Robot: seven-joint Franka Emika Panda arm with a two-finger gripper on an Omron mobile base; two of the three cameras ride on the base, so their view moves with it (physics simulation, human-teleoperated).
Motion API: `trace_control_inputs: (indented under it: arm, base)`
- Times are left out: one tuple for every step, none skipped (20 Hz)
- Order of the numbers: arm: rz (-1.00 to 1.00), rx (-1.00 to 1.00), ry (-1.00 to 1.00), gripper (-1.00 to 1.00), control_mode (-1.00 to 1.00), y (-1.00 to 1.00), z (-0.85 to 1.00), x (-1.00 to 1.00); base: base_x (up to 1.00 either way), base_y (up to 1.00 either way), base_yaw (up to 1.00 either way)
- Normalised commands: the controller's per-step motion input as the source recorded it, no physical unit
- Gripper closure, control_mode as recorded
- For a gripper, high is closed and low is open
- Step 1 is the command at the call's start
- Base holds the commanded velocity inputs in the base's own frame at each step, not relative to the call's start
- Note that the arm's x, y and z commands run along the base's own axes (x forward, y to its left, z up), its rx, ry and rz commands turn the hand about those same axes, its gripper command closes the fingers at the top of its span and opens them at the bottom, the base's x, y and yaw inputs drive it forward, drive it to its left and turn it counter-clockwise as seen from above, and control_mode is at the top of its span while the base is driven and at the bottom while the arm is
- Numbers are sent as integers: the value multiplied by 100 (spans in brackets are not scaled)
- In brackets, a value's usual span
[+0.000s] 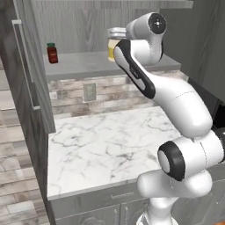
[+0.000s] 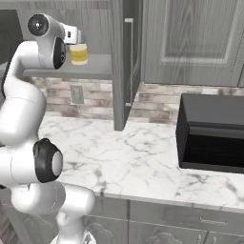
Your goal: Collect the paprika, mayonnaise, and shaker from the cabinet and place them next to the stove.
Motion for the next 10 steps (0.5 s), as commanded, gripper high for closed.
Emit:
trace_control_inputs:
  arm:
    - [0,0,0,-100,-100,-4,-10,36]
    - [0,0,0,-100,-100,-7,-6,32]
    - [0,0,0,-100,-100,-7,-1,34]
    - [0,0,0,-100,-100,-7,0,32]
    - [0,0,0,-100,-100,-7,0,33]
    - [0,0,0,-100,-100,-1,0,34]
    - [0,0,0,-100,-100,0,0,36]
    - [0,0,0,-100,-100,0,0,39]
    - [0,0,0,-100,-100,0,0,33]
    - [0,0,0,-100,-100,0,0,31]
  base:
    - [0,0,0]
    - [0,0,0]
    - [0,0,0]
    - [0,0,0]
    - [0,0,0]
    - [0,0,0]
    - [0,0,0]
    - [0,0,0]
    - [0,0,0]
    - [0,0,0]
